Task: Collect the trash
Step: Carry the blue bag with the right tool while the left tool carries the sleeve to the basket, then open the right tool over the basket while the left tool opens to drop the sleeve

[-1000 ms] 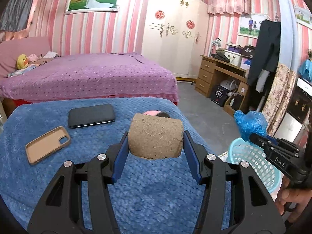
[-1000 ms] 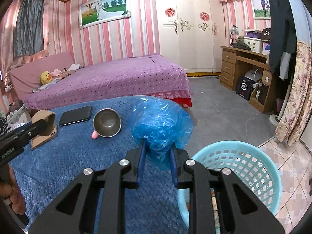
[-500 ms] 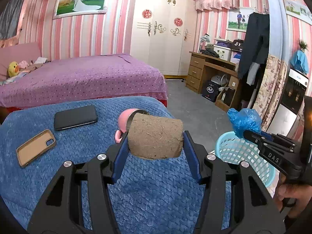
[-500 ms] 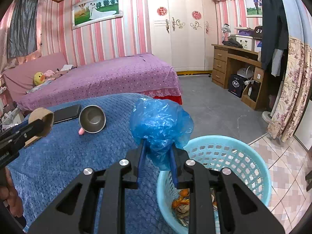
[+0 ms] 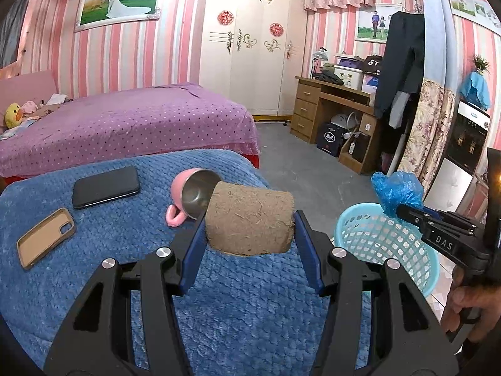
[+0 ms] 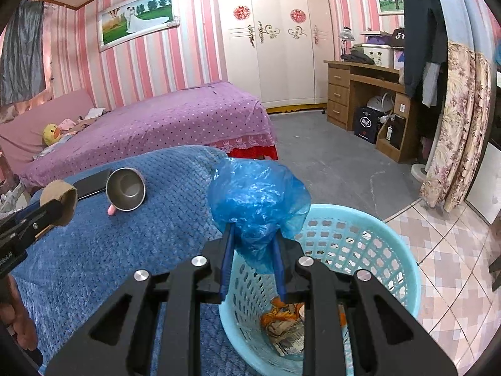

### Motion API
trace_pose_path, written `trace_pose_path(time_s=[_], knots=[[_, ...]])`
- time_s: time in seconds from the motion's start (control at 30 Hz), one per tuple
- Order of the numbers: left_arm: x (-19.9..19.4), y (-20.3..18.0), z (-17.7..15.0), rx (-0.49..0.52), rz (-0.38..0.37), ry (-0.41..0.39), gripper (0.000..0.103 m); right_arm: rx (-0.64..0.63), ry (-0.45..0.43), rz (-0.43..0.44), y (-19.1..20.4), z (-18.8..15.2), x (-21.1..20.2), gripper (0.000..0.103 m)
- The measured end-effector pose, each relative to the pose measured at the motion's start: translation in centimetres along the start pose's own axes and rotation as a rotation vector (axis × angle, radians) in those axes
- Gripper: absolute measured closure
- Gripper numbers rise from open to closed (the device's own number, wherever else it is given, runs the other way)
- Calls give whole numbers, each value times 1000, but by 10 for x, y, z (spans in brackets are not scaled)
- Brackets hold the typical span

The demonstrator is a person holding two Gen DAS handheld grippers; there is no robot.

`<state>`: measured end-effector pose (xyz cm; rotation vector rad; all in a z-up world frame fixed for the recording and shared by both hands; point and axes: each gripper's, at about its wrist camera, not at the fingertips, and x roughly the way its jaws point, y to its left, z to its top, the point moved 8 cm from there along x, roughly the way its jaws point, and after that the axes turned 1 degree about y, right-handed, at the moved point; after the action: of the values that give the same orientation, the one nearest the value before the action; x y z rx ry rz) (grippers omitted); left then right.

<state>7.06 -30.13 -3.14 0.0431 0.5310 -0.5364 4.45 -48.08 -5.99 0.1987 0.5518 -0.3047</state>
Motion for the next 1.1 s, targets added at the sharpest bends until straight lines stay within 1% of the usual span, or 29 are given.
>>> trace_pose_path(time_s=[0.1,0.2,0.3,0.53,0.67,0.83,0.87,0.9,0.93,0.97,1.1], knots=[[1,-5,0,13,-10,0,50,9,4,3,-1,-2,1,80],[7,-12,-4,24,-19,14,50,-3,-1,-17,-7,-2,1,80],[13,-23,-9,34,-43,30,50,19,7,-26,-18,-3,2,80],[17,-51,-10,46,-100,24,50,74,-1,-65,-39,0,-2,80],[24,-66,-15,66,-103,44,50,77,-4,-84,-47,2,-1,78],[36,-81,-17,81,-103,69,50,110,-2,-99,-64,2,0,77],[39,-86,-17,88,-104,73,50,116,3,-107,-68,1,2,74],[42,-91,-17,92,-112,77,50,119,6,-116,-71,0,3,59],[43,-94,-17,94,-118,80,50,127,1,-139,-77,0,2,49],[46,-102,-17,101,-127,83,50,138,-9,-156,-82,1,1,37],[55,-123,-17,119,-156,92,50,216,-41,-199,-108,2,-6,36]])
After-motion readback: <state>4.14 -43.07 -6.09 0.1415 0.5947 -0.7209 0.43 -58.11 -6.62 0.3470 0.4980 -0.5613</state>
